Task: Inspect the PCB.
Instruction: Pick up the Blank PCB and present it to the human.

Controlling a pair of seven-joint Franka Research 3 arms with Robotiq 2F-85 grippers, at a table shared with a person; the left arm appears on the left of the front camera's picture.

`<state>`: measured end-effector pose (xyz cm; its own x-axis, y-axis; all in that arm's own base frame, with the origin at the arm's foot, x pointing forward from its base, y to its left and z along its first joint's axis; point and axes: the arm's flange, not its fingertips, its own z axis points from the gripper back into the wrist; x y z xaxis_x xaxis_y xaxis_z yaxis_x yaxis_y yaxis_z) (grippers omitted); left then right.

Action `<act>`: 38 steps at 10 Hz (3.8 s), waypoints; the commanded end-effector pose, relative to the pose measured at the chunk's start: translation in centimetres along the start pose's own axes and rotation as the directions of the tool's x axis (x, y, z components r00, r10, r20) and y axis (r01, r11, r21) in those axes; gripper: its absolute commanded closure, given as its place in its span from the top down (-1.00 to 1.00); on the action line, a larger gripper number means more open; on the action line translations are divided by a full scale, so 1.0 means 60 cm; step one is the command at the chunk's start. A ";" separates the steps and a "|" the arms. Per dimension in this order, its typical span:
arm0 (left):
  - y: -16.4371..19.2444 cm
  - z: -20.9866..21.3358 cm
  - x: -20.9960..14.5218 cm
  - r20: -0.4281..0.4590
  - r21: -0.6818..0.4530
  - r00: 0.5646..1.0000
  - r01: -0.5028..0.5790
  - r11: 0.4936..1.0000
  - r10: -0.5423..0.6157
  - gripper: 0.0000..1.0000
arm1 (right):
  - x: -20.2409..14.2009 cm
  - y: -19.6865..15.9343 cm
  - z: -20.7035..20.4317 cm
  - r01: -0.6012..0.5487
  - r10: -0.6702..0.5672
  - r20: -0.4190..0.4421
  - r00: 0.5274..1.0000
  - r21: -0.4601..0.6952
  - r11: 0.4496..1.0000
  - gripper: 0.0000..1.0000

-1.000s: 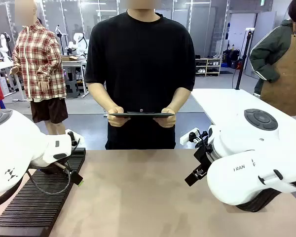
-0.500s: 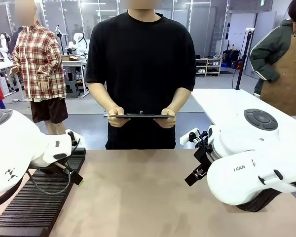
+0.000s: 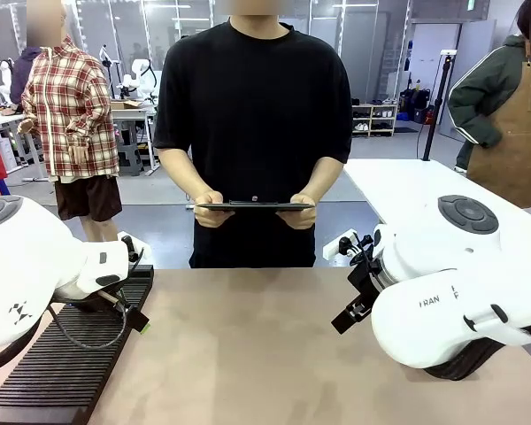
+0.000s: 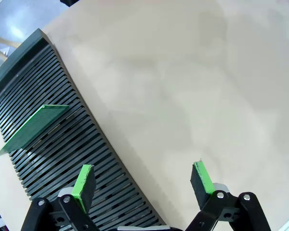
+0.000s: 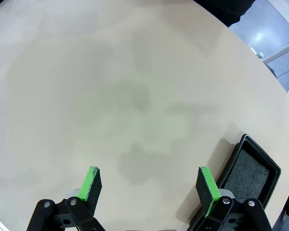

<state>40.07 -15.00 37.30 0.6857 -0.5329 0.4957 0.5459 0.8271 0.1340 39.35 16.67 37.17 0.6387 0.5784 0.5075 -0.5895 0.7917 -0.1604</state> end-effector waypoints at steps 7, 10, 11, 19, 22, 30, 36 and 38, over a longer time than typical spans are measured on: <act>0.118 0.186 0.054 -0.001 -0.364 0.987 -0.149 0.919 0.160 1.00 | -0.013 -0.135 0.214 0.158 -0.234 0.076 0.969 0.535 0.830 1.00; 0.194 0.271 -0.038 0.111 -0.660 0.946 -0.160 0.734 0.306 1.00 | -0.123 -0.199 0.270 0.209 -0.420 0.072 0.905 0.785 0.584 1.00; 0.224 0.291 -0.088 0.169 -0.690 0.910 -0.164 0.704 0.378 1.00 | -0.169 -0.215 0.284 0.193 -0.477 0.081 0.875 0.846 0.497 1.00; 0.356 0.355 -0.358 0.297 -0.700 0.680 -0.322 0.637 0.670 1.00 | -0.421 -0.235 0.306 0.360 -0.768 -0.018 0.640 0.891 0.278 1.00; 0.364 0.351 -0.365 0.295 -0.685 0.659 -0.359 0.634 0.692 1.00 | -0.417 -0.228 0.300 0.360 -0.773 -0.006 0.634 0.888 0.288 1.00; 0.384 0.357 -0.373 0.287 -0.685 0.666 -0.361 0.633 0.689 1.00 | -0.426 -0.336 0.326 0.379 -0.774 -0.035 0.632 0.885 0.269 1.00; 0.371 0.412 -0.260 0.344 -0.235 0.913 -0.143 0.962 0.220 1.00 | -0.426 -0.336 0.326 0.379 -0.774 -0.035 0.632 0.885 0.269 1.00; 0.373 0.388 -0.182 0.202 -0.024 0.971 0.132 0.991 -0.125 1.00 | -0.426 -0.336 0.326 0.379 -0.774 -0.035 0.632 0.885 0.269 1.00</act>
<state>31.25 13.52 56.31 0.5620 -0.3717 0.7389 0.6090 0.7905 -0.0656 25.20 -17.84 43.91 0.8819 -0.2329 0.4099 -0.3477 0.2657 0.8992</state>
